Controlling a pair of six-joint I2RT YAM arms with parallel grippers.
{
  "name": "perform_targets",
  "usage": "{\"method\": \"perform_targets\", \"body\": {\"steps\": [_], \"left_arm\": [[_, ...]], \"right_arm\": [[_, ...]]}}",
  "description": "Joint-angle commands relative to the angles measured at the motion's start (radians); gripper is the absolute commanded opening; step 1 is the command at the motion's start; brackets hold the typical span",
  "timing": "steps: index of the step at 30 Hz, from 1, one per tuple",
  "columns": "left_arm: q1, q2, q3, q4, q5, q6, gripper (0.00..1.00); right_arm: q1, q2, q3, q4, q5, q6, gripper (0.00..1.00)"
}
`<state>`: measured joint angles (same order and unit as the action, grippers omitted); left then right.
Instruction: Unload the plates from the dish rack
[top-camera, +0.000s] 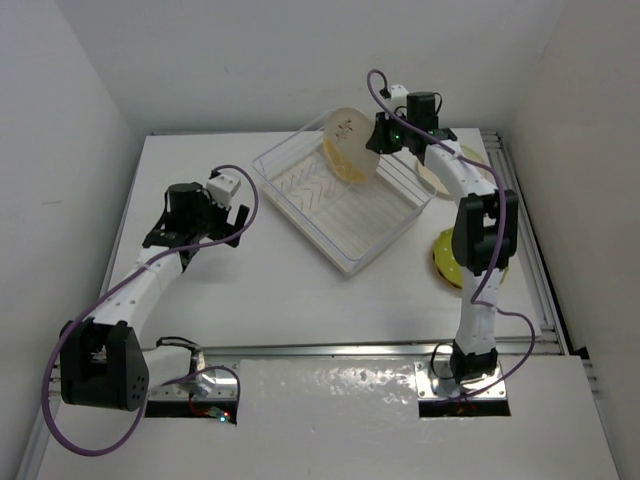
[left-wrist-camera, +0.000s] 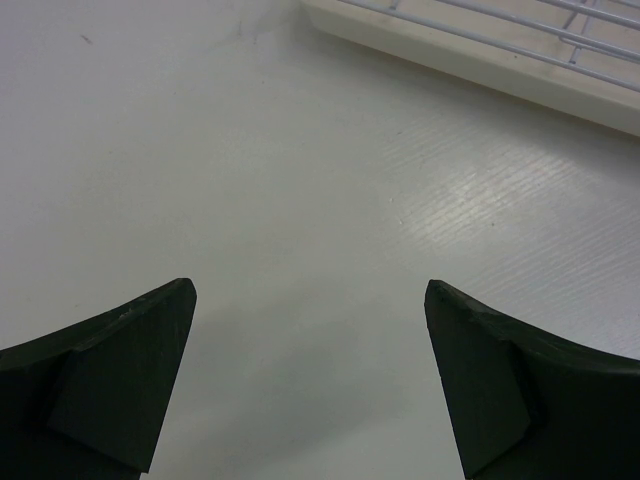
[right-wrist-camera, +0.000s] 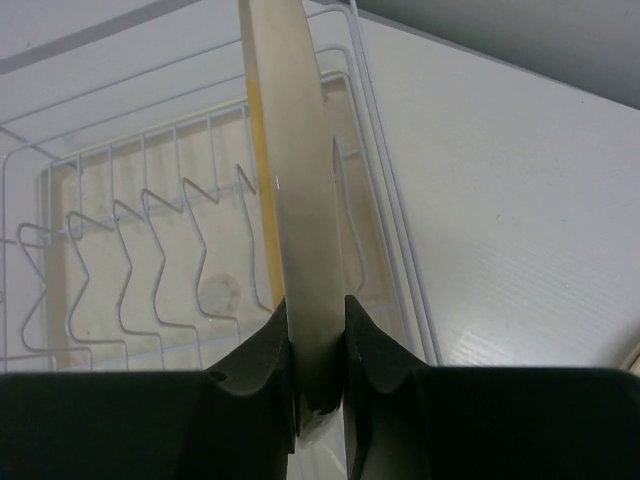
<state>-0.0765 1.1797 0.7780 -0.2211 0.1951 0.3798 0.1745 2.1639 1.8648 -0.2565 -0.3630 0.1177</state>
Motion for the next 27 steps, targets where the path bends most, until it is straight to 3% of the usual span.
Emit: {"method": "perform_targets", "body": {"steps": [1, 6, 18, 21, 27], "left_arm": [[0.007, -0.015, 0.027, 0.034, 0.012, -0.002, 0.97], [0.009, -0.018, 0.023, 0.035, 0.012, -0.001, 0.97], [0.007, -0.023, 0.007, 0.051, 0.013, -0.002, 0.97], [0.007, -0.026, 0.003, 0.054, 0.013, -0.004, 0.97], [0.007, -0.043, -0.019, 0.055, 0.009, -0.012, 0.97]], "right_arm": [[0.019, -0.044, -0.015, 0.086, -0.008, 0.008, 0.0], [0.019, -0.124, -0.064, 0.213, 0.012, 0.077, 0.0], [0.013, -0.363, -0.234, 0.716, 0.147, 0.332, 0.0], [-0.029, -0.412, -0.285, 0.833, 0.203, 0.437, 0.0], [-0.208, -0.492, -0.504, 1.04, 0.37, 0.816, 0.0]]}}
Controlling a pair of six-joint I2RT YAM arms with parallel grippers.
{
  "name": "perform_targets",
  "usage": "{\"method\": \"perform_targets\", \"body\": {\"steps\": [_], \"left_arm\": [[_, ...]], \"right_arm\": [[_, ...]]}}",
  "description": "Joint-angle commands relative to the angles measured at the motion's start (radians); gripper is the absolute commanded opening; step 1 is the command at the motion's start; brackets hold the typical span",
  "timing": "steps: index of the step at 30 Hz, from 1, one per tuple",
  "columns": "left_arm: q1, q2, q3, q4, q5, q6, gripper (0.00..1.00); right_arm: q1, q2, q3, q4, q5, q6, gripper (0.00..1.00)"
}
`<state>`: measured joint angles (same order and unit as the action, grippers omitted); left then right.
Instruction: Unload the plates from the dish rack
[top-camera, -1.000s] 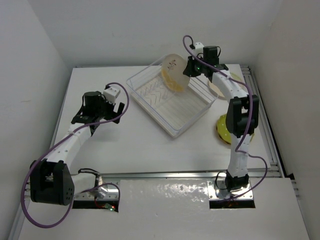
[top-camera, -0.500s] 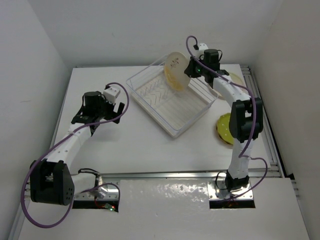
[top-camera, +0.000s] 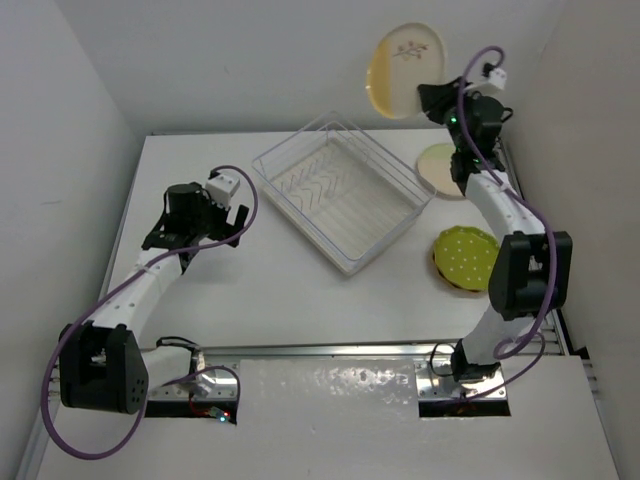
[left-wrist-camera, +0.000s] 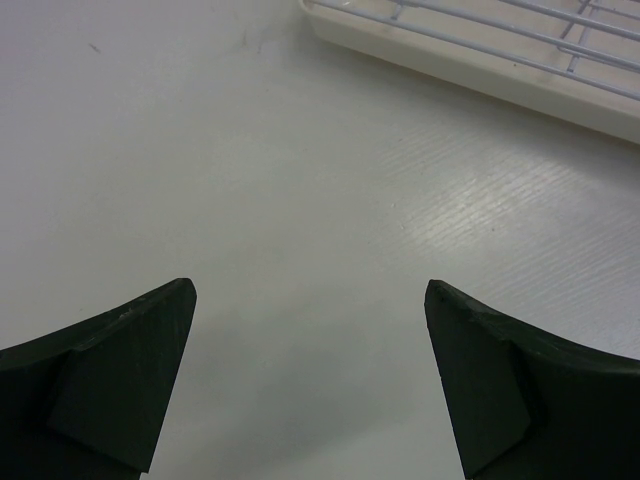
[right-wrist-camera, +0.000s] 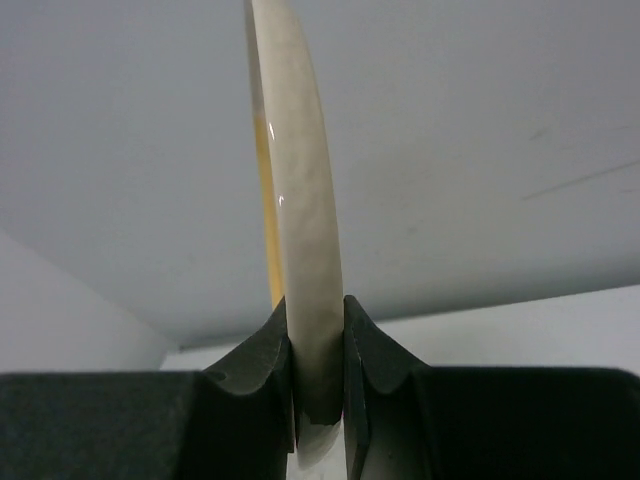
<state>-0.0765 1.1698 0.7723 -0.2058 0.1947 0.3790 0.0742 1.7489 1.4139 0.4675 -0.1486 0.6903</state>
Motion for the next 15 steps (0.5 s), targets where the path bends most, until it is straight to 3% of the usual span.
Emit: {"method": "perform_targets", "body": {"steps": [1, 4, 6, 9, 15], "left_arm": [[0.007, -0.038, -0.016, 0.039, 0.009, -0.012, 0.97], [0.007, -0.041, -0.022, 0.037, 0.011, -0.018, 0.97], [0.007, -0.042, -0.024, 0.039, 0.009, -0.017, 0.97], [0.007, -0.041, -0.022, 0.034, 0.006, -0.017, 0.97], [0.007, -0.039, -0.019, 0.036, 0.011, -0.014, 0.97]], "right_arm": [[-0.122, -0.089, -0.117, 0.322, 0.191, 0.248, 0.0], [-0.143, -0.133, -0.202, 0.304, 0.318, 0.146, 0.0], [-0.155, -0.152, -0.269, 0.277, 0.403, 0.162, 0.0], [-0.189, -0.144, -0.335, 0.292, 0.415, 0.263, 0.0], [-0.205, -0.056, -0.322, 0.303, 0.416, 0.282, 0.0]]}}
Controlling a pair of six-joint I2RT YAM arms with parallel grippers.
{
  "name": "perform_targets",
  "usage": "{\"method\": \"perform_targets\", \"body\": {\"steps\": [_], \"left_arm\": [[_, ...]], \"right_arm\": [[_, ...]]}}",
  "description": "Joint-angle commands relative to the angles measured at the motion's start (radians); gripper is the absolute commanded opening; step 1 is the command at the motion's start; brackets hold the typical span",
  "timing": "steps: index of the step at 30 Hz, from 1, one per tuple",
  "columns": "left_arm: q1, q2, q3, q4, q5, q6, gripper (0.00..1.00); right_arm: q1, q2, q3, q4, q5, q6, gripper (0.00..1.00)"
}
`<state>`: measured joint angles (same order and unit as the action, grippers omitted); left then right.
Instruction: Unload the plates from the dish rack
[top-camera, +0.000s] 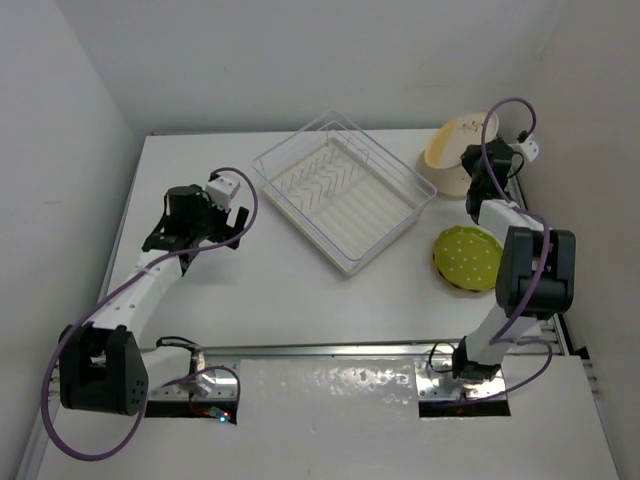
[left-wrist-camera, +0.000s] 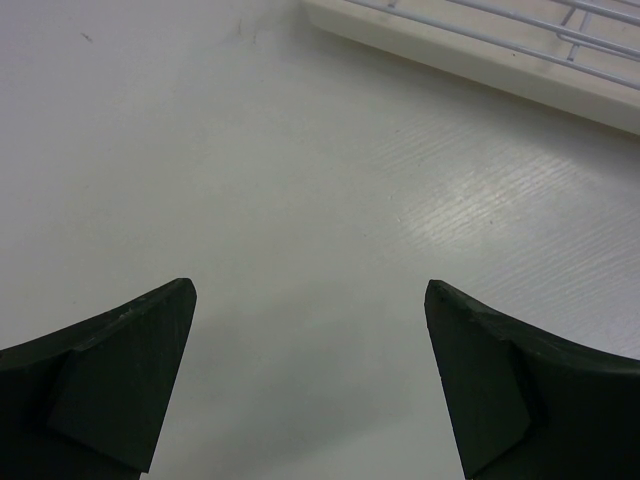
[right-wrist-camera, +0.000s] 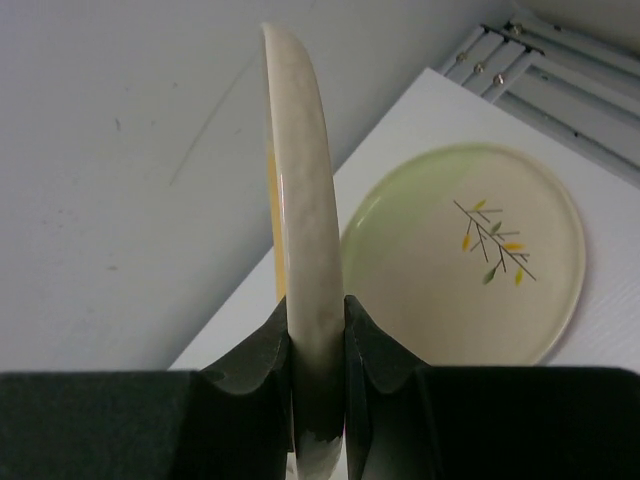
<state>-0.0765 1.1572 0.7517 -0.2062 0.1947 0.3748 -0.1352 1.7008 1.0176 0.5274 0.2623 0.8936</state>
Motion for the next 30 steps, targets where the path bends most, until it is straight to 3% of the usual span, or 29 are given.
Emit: {"method": "perform_targets", "body": {"steps": [1, 14, 24, 25, 27, 29, 30], "left_arm": [[0.007, -0.027, 0.001, 0.036, 0.009, -0.01, 0.97], [0.007, -0.036, 0.008, 0.021, 0.0, -0.005, 0.97], [0.007, -0.034, 0.009, 0.016, -0.001, -0.001, 0.97], [0.007, -0.034, 0.008, 0.017, -0.003, -0.001, 0.97], [0.007, -0.033, 0.009, 0.021, -0.005, -0.001, 0.97], [0.007, -0.034, 0.011, 0.022, -0.006, -0.001, 0.97], [0.007, -0.033, 0.011, 0.022, -0.006, -0.001, 0.97]], "right_arm": [[0.002, 0.006, 0.087, 0.244, -0.004, 0.08, 0.0], [-0.012, 0.21, 0.16, 0.303, 0.005, 0.197, 0.0], [-0.027, 0.258, 0.111, 0.286, 0.026, 0.263, 0.0], [-0.027, 0.26, 0.11, 0.26, 0.023, 0.272, 0.02], [-0.03, 0.261, 0.108, 0.19, 0.025, 0.283, 0.16], [-0.032, 0.263, 0.114, 0.126, 0.026, 0.283, 0.2], [-0.032, 0.258, 0.118, 0.064, 0.028, 0.275, 0.29]]}}
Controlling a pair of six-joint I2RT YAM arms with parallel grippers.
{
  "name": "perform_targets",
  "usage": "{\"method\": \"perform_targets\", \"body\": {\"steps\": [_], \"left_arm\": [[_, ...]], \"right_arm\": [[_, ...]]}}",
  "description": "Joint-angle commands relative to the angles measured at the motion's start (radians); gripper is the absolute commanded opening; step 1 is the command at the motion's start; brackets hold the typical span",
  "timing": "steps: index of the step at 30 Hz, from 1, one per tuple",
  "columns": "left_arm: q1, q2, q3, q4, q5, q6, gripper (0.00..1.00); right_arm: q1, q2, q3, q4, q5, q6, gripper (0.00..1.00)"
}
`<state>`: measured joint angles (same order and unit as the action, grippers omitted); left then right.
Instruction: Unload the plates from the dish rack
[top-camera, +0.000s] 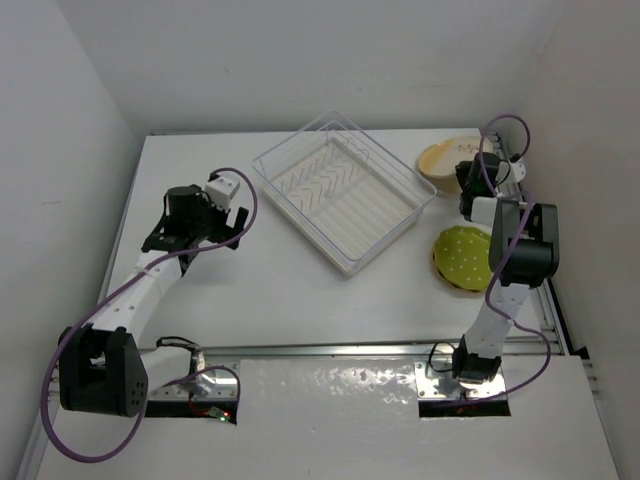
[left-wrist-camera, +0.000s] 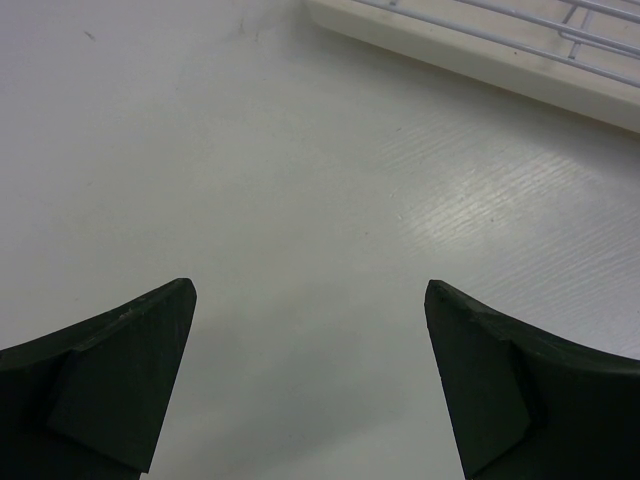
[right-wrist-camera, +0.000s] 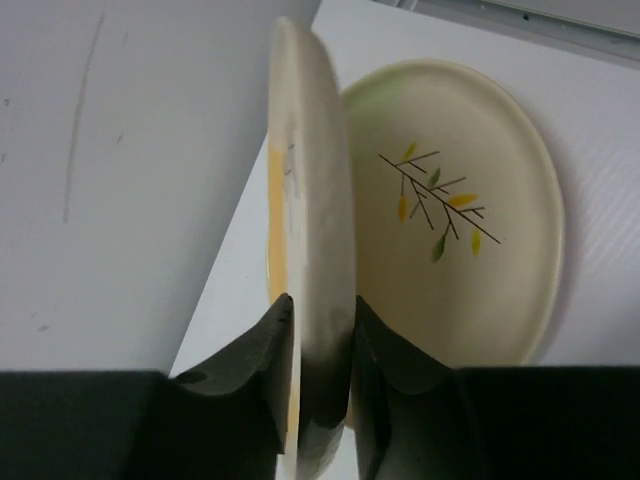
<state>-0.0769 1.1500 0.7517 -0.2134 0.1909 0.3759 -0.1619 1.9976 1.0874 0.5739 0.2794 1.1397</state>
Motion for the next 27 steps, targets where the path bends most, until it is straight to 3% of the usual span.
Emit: {"method": "perform_targets", "body": {"steps": [1, 7, 10, 14, 27], "left_arm": [[0.008, -0.026, 0.012, 0.026, -0.004, -0.002, 0.97], [0.008, -0.023, 0.014, 0.028, -0.004, 0.003, 0.97], [0.008, -0.018, 0.017, 0.032, -0.001, 0.003, 0.97], [0.008, -0.015, 0.02, 0.032, 0.001, 0.009, 0.97], [0.008, -0.019, 0.018, 0.035, -0.01, 0.021, 0.97]], "right_arm": [[-0.007, -0.042, 0.052, -0.017, 0.015, 0.017, 0.33], [-0.005, -0.045, 0.08, -0.198, -0.009, -0.076, 0.54], [-0.005, -0.014, 0.172, -0.363, -0.046, -0.171, 0.57], [-0.007, 0.003, 0.256, -0.503, -0.052, -0.247, 0.58], [-0.005, 0.053, 0.299, -0.552, -0.045, -0.282, 0.59]]}}
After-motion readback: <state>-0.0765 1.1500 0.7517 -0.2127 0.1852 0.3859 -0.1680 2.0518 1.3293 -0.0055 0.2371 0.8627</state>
